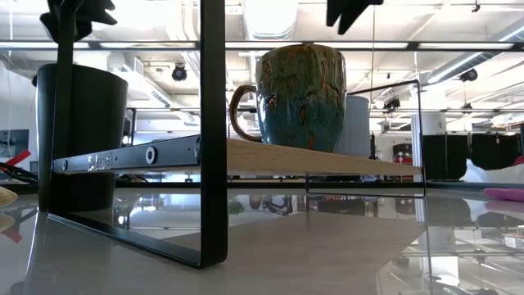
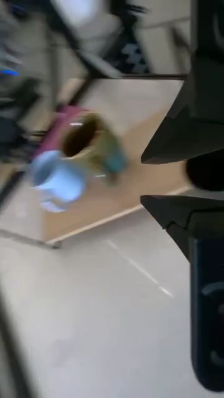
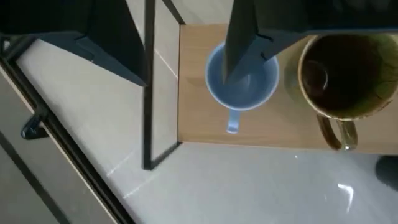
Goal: Stack small to large cups/mugs on shelf
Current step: Put the black cup on the shelf
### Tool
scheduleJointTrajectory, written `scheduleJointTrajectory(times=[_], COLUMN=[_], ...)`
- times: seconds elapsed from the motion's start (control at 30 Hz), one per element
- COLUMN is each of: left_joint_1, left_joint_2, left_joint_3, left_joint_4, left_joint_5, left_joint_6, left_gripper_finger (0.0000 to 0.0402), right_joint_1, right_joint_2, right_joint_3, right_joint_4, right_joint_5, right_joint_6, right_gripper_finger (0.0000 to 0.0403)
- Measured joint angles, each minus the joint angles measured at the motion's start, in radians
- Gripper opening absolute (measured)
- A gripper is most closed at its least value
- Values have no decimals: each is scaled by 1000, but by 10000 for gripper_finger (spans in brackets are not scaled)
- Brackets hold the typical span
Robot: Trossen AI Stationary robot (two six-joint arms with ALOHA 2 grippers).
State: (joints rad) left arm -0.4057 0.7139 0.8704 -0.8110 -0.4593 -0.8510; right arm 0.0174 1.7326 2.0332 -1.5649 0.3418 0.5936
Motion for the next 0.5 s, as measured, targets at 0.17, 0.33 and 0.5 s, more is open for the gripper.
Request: scheduleJointTrajectory(times=[0.17,0.33,0.5], left_joint_1=[0,0,-2], left_joint_2=[227,357,434], left_joint_3=[47,75,103], left_joint_4=[-99,-89,-76], left_joint_5=[87,149,189], left_joint_6=[-1,-3,40], left_gripper_finger=[77,77,77], right_joint_1=[-16,-16,-16], right_joint_2=[-50,-123,-198], right_joint_3=[0,1,0], right_joint_4=[4,5,-6], right_joint_5=[5,50,81], right_joint_6=[36,64,133], right_gripper_finger=[230,243,244])
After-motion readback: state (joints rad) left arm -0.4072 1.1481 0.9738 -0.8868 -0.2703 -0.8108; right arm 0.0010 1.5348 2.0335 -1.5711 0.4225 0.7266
